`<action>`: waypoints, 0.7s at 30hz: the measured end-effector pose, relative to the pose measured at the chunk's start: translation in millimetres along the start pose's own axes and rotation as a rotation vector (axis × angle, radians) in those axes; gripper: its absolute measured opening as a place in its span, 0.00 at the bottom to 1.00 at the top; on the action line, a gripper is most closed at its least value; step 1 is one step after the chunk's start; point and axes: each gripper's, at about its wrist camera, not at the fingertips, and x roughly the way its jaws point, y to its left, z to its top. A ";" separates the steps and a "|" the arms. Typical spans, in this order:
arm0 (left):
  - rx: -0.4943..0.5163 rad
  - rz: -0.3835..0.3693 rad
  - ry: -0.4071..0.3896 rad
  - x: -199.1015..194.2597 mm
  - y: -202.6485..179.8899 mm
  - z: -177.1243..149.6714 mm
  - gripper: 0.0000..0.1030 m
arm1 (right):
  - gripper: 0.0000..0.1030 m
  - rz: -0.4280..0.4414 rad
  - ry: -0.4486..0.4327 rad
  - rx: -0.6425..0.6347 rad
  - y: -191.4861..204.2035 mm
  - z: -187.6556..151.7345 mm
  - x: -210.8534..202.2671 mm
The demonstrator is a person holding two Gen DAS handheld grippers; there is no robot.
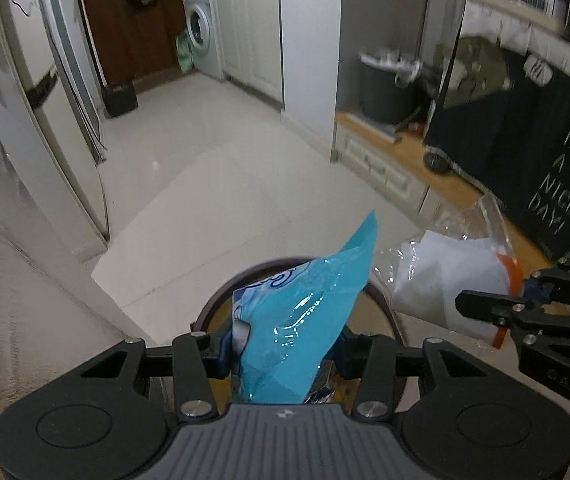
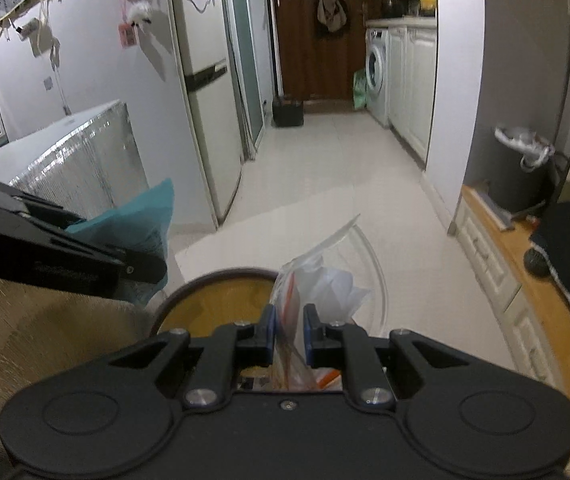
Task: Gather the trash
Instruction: 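Carry the teal bag and clear plastic bag with both tools over the bin, then open both tools over the bin, dropping the teal and clear bags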
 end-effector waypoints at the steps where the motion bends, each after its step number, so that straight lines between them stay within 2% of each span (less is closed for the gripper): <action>1: 0.000 -0.002 0.015 6.6 1.9 -0.9 0.46 | 0.14 0.006 0.011 0.006 0.0 -1.2 5.3; 10: -0.078 -0.025 0.123 61.0 31.2 -5.8 0.46 | 0.15 0.089 0.141 0.031 8.9 -13.8 65.0; 14: -0.062 -0.013 0.167 80.3 38.1 -7.0 0.46 | 0.15 0.112 0.203 0.048 15.3 -22.1 91.3; 21: -0.074 -0.043 0.187 103.3 44.6 -3.2 0.47 | 0.16 0.169 0.300 0.036 34.1 -34.8 127.9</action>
